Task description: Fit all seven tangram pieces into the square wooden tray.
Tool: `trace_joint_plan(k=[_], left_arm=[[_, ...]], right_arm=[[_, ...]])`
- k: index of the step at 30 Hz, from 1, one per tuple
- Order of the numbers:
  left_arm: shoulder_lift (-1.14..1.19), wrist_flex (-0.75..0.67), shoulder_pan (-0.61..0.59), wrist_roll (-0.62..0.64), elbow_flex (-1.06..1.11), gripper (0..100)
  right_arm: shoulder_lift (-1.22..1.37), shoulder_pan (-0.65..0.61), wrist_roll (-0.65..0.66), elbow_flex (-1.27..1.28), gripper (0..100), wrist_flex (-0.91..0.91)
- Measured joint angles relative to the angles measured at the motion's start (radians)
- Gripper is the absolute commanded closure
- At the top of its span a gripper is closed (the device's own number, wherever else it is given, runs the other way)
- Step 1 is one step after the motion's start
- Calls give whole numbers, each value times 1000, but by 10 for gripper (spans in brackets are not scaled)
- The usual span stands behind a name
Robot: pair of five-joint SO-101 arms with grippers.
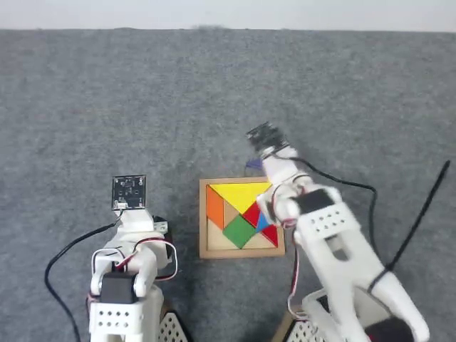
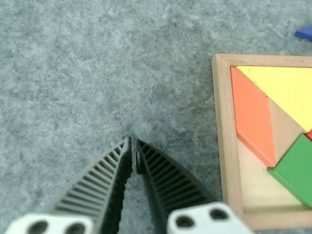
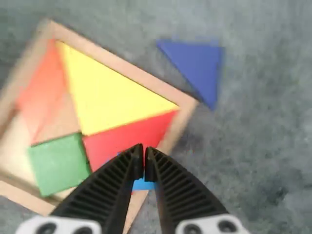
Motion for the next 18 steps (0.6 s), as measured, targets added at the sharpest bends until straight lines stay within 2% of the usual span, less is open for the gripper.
trace_joint_plan(k=[10, 18], left_arm=[[0, 0, 0, 0, 0, 987], [0, 0, 0, 0, 0, 987]], right_arm=[[110, -17, 9, -6, 992, 11], [29, -161, 9, 66, 991, 80]])
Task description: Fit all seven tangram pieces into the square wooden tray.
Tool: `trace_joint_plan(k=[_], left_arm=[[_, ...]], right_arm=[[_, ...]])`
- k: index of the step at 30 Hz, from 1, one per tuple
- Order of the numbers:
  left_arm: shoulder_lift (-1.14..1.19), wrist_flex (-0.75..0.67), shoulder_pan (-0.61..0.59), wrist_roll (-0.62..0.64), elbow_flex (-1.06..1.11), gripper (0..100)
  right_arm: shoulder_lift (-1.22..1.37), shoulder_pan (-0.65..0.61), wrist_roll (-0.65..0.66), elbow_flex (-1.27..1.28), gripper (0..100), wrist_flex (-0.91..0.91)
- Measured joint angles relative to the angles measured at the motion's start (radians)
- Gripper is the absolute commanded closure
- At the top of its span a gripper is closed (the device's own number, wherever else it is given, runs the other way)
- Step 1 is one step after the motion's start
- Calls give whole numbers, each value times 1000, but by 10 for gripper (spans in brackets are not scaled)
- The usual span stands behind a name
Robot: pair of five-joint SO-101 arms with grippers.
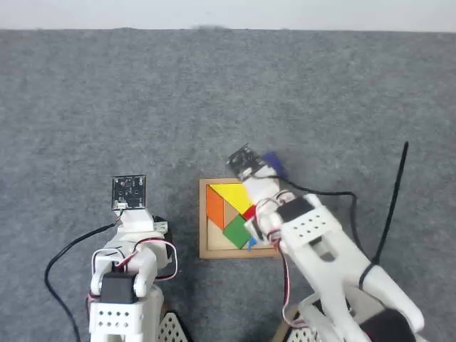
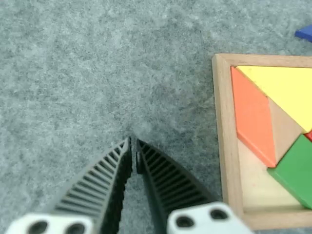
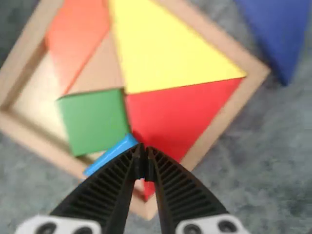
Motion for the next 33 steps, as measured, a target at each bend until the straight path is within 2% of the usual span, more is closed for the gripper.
trace_joint_plan(k=[10, 18, 25, 33], left_arm=[[0, 0, 0, 0, 0, 987], [0, 0, 0, 0, 0, 987], [0, 0, 0, 0, 0, 987], [0, 0, 0, 0, 0, 987]], right_arm=[[-57, -28, 3, 49, 991, 15], [-55, 54, 5, 58, 991, 21], [-58, 60, 5, 58, 991, 21], [-347, 92, 5, 152, 991, 21]])
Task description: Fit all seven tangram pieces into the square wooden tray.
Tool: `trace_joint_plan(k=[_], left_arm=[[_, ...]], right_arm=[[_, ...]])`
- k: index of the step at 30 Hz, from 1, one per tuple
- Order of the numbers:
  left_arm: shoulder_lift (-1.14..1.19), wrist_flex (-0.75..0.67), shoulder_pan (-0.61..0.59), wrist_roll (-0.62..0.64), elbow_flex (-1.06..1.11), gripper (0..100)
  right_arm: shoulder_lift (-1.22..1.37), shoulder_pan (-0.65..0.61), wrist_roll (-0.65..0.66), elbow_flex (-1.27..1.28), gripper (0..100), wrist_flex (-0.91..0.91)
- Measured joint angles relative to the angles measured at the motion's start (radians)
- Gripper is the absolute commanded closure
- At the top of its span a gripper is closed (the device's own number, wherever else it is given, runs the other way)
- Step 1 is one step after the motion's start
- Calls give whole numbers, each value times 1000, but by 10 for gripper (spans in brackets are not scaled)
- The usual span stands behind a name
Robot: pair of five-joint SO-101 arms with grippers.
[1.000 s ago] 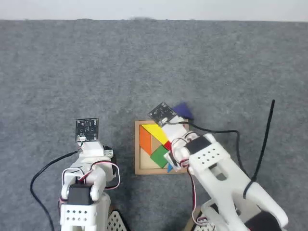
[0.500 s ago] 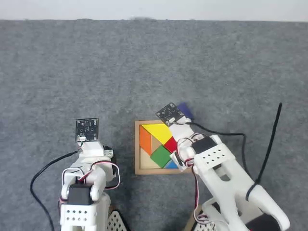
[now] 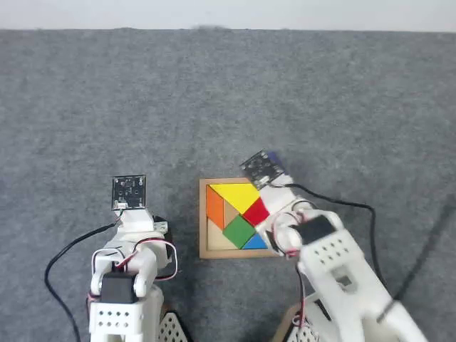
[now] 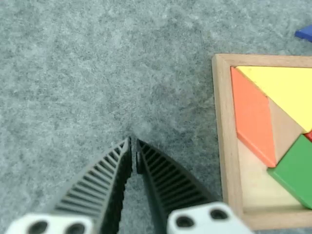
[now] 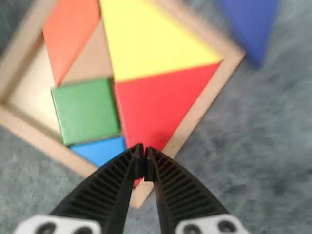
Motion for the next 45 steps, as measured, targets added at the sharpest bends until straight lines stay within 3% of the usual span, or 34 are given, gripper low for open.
trace_joint_plan(k=[6, 12, 21, 31, 45], left_arm=[[0, 0, 0, 0, 0, 987], [0, 0, 0, 0, 0, 987], [0, 0, 0, 0, 0, 987], [0, 0, 0, 0, 0, 987], [0, 0, 0, 0, 0, 987]], right_arm=[[-58, 158, 0, -64, 989, 54], [153, 169, 48, -310, 979, 81], [749, 170, 213, -704, 731, 81], [1212, 172, 239, -1103, 725, 81], [1343, 127, 278, -1250, 725, 133]])
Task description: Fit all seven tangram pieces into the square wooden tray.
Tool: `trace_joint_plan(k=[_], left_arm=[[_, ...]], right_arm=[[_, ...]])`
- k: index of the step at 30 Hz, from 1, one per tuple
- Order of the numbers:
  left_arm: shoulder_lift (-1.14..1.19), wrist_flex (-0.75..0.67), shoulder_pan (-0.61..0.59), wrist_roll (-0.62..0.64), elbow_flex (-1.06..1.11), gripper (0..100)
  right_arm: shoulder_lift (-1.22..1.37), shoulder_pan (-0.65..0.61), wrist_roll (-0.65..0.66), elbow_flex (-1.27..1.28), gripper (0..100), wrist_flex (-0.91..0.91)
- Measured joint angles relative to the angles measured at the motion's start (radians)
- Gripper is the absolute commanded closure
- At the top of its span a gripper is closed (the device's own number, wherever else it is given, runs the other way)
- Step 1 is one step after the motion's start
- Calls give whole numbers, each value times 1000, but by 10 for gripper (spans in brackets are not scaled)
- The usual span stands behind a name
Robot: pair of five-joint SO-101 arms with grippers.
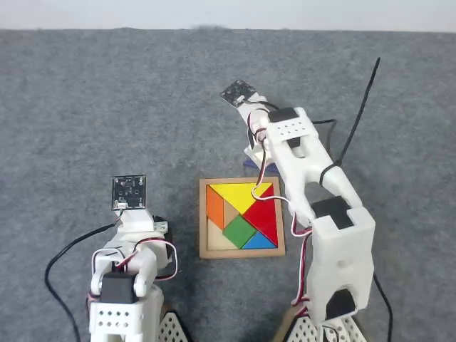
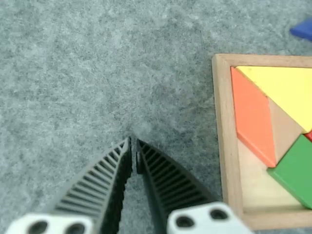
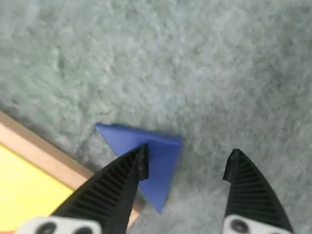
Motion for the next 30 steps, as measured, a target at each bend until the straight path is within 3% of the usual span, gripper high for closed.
trace_joint_plan(k=[13, 18, 30], left_arm=[[0, 0, 0, 0, 0, 987], [0, 0, 0, 0, 0, 987], [0, 0, 0, 0, 0, 987]], right_arm=[[-41, -84, 68, 83, 730, 55], [0, -69, 69, 60, 816, 49], [20, 9, -43, 12, 833, 48]])
